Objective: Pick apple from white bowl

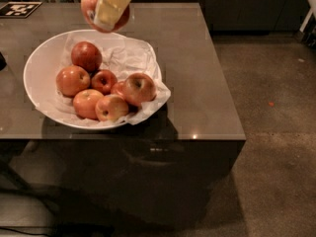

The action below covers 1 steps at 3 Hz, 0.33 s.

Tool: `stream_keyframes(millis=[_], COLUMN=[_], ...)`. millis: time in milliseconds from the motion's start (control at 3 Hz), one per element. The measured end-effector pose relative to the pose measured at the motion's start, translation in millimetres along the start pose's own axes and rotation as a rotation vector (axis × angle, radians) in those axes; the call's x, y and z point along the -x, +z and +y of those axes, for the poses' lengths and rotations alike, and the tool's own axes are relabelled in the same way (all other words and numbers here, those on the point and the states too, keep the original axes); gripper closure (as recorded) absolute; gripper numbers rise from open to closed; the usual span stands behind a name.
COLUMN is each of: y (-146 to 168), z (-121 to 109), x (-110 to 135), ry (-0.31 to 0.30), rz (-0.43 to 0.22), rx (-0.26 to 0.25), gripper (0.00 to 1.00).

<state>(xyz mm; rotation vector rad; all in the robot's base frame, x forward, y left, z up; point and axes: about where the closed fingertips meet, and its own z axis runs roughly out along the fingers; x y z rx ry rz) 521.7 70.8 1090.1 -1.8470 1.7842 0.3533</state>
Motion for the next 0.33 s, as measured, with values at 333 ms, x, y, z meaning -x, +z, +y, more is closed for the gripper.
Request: stream_keyframes(millis=[333], y=[-9.2], z=[-4.0], x=[9.2], ry=[-0.009], rz=[-0.027], rx=[-0.024], gripper=[1.0])
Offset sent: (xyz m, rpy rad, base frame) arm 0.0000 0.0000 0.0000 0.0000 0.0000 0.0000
